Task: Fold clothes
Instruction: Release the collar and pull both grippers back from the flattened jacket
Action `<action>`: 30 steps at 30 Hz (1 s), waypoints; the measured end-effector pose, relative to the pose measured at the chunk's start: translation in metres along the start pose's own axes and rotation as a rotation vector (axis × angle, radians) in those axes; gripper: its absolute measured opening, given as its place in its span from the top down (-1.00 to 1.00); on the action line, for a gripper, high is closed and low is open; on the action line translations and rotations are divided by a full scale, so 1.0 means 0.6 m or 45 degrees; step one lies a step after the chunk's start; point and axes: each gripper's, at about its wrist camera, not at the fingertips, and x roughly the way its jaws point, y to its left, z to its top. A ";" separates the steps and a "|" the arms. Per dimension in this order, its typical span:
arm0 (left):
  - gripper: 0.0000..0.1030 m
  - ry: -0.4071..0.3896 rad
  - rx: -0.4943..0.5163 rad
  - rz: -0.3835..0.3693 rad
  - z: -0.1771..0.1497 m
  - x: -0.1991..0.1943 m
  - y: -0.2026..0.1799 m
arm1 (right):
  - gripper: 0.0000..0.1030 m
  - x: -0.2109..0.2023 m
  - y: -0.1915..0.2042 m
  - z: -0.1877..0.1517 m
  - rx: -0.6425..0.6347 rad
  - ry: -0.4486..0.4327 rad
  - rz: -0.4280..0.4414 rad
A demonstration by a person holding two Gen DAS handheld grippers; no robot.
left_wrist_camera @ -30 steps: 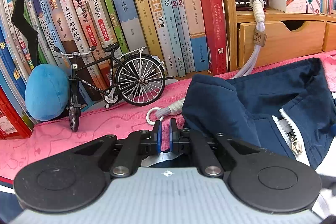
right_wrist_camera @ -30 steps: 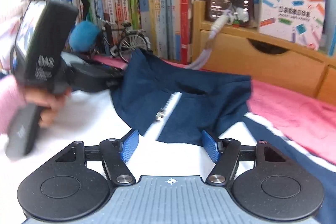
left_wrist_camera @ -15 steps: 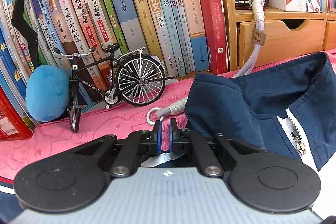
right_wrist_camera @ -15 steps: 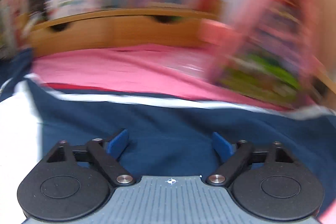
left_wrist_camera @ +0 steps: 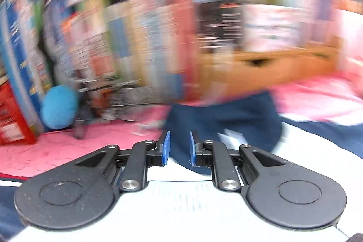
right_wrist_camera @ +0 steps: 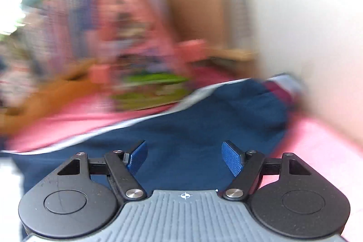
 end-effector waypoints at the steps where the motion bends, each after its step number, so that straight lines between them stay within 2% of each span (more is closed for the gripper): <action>1: 0.59 0.012 0.014 -0.079 -0.011 -0.027 -0.016 | -0.42 0.001 0.028 -0.009 -0.043 0.040 0.111; 4: 0.51 0.092 0.052 -0.249 -0.061 -0.089 -0.053 | -0.54 0.006 0.133 -0.043 -0.235 0.168 0.395; 6: 0.51 0.149 0.056 -0.247 -0.095 -0.106 -0.056 | -0.55 0.009 0.204 -0.071 -0.325 0.270 0.561; 7: 0.51 0.178 0.057 -0.238 -0.113 -0.113 -0.056 | -0.55 0.005 0.231 -0.085 -0.368 0.300 0.600; 8: 0.51 0.206 0.058 -0.229 -0.130 -0.120 -0.055 | -0.55 -0.002 0.251 -0.099 -0.413 0.314 0.609; 10: 0.49 0.176 0.050 -0.175 -0.155 -0.145 -0.037 | -0.57 -0.015 0.292 -0.127 -0.503 0.341 0.628; 13: 0.39 0.177 0.029 -0.042 -0.175 -0.182 -0.001 | -0.57 -0.034 0.294 -0.152 -0.649 0.304 0.514; 15: 0.39 0.185 -0.014 0.075 -0.186 -0.206 0.038 | -0.62 -0.036 0.283 -0.160 -0.770 0.230 0.328; 17: 0.39 0.188 -0.062 0.192 -0.201 -0.239 0.072 | -0.69 -0.048 0.269 -0.172 -0.853 0.120 0.076; 18: 0.39 0.187 -0.092 0.223 -0.208 -0.257 0.088 | -0.69 -0.068 0.261 -0.175 -0.883 0.076 0.006; 20: 0.38 0.172 -0.163 0.230 -0.228 -0.304 0.114 | -0.66 -0.120 0.245 -0.184 -0.897 -0.017 -0.031; 22: 0.34 0.149 -0.220 0.200 -0.248 -0.350 0.128 | -0.66 -0.175 0.227 -0.189 -0.854 -0.079 0.069; 23: 0.26 0.134 -0.241 0.182 -0.260 -0.375 0.132 | -0.66 -0.204 0.219 -0.194 -0.818 -0.097 0.139; 24: 0.14 0.117 -0.256 0.165 -0.271 -0.400 0.133 | -0.67 -0.232 0.214 -0.201 -0.777 -0.101 0.212; 26: 0.07 0.093 -0.291 0.130 -0.294 -0.443 0.134 | -0.69 -0.280 0.207 -0.216 -0.705 -0.097 0.340; 28: 0.06 0.098 -0.364 0.063 -0.318 -0.483 0.140 | -0.70 -0.323 0.205 -0.236 -0.653 -0.059 0.416; 30: 0.02 0.111 -0.448 -0.014 -0.342 -0.519 0.145 | -0.70 -0.361 0.197 -0.261 -0.616 0.032 0.479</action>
